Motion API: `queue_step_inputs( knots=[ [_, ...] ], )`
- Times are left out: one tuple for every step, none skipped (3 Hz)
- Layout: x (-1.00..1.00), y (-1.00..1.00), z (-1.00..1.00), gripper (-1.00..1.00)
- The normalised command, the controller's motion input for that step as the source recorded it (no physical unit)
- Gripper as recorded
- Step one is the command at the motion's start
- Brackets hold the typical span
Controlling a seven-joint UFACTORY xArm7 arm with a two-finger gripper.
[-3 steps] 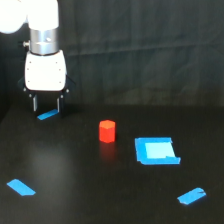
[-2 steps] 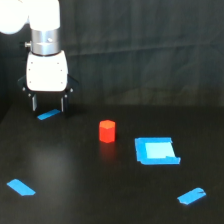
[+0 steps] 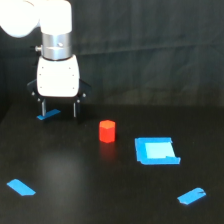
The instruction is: Pick up the red object from the table
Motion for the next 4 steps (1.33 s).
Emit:
queue_step_inputs(
  knots=[
    [0.8,-0.57,-0.09,1.0],
    [0.8,-0.31,-0.41,1.0],
    [0.78,-0.4,-0.41,0.95],
    [0.44,-0.53,-0.18,1.0]
  ],
)
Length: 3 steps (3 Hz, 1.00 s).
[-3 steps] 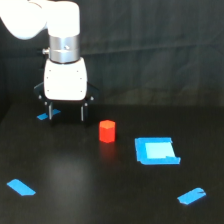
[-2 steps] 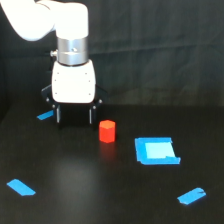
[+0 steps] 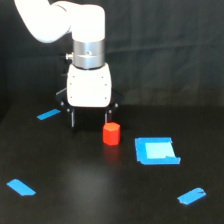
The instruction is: Pick up the red object from the table
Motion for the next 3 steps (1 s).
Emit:
queue_step_inputs(
  knots=[
    [0.67,-0.6,-0.17,1.0],
    [0.54,-0.42,-0.01,0.99],
    [0.4,-0.54,-0.12,0.96]
  ],
)
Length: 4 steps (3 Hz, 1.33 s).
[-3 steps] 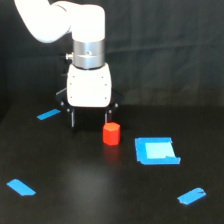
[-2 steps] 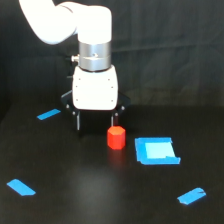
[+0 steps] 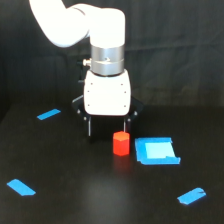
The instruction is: Pick up the red object from the table
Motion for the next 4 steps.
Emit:
queue_step_inputs(
  knots=[
    [0.55,-0.57,-0.09,1.0],
    [0.29,-0.52,0.08,0.92],
    [0.06,-0.24,-0.12,0.71],
    [0.09,-0.06,-0.21,-0.53]
  ],
)
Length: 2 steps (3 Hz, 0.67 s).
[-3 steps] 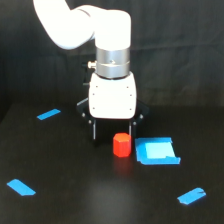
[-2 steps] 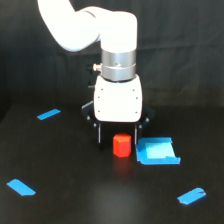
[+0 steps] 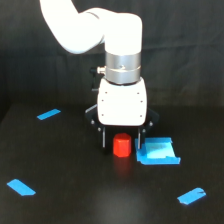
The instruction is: Pick up the red object from the table
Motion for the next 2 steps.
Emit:
queue_step_inputs(
  knots=[
    [0.03,0.06,-0.1,-0.96],
    [0.02,-0.07,0.02,-0.98]
  ],
)
